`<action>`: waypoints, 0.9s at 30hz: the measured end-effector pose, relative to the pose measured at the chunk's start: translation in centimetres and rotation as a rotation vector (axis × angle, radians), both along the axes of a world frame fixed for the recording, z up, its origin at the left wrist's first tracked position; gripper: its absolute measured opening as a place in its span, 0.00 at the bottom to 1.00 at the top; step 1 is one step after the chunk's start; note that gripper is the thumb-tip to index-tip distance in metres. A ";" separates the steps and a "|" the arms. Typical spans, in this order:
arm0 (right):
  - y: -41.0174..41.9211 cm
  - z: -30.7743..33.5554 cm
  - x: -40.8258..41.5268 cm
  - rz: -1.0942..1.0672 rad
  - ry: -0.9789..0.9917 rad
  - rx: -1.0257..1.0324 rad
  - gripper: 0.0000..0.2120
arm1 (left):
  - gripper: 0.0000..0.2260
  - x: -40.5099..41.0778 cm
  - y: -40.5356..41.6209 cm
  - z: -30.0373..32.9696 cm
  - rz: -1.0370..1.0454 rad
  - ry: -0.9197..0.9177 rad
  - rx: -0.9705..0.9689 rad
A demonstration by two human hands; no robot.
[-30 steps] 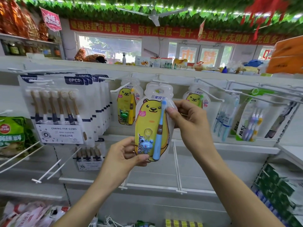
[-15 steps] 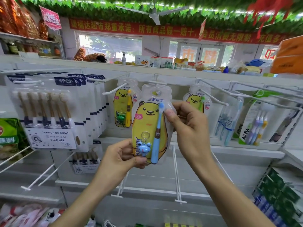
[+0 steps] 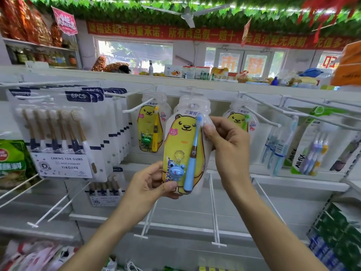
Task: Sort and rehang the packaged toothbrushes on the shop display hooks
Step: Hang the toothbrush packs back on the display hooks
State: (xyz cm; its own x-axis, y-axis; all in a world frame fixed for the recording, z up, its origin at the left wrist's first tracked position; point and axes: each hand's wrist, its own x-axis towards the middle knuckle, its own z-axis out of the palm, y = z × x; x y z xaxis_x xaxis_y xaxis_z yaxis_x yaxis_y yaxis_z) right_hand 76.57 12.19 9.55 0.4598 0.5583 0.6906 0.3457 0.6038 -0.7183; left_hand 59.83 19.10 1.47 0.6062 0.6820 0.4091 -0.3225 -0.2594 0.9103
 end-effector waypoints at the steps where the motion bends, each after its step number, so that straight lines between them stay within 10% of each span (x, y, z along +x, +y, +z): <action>1: 0.5 -0.1 0.5 -0.009 -0.010 -0.053 0.06 | 0.17 0.2 0.2 -0.1 0.004 0.013 -0.024; 27: 11.7 -0.5 6.9 -0.337 -0.236 -0.297 0.13 | 0.11 9.7 11.4 -1.1 0.278 0.221 0.009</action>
State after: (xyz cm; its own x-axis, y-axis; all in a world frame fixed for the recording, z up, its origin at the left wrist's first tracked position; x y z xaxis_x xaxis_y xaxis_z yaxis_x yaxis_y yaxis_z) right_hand 83.44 23.91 9.02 0.4989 0.5940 0.6310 0.6596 0.2120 -0.7211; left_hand 69.56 30.51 0.33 0.4719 0.8306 0.2957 -0.0343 -0.3178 0.9475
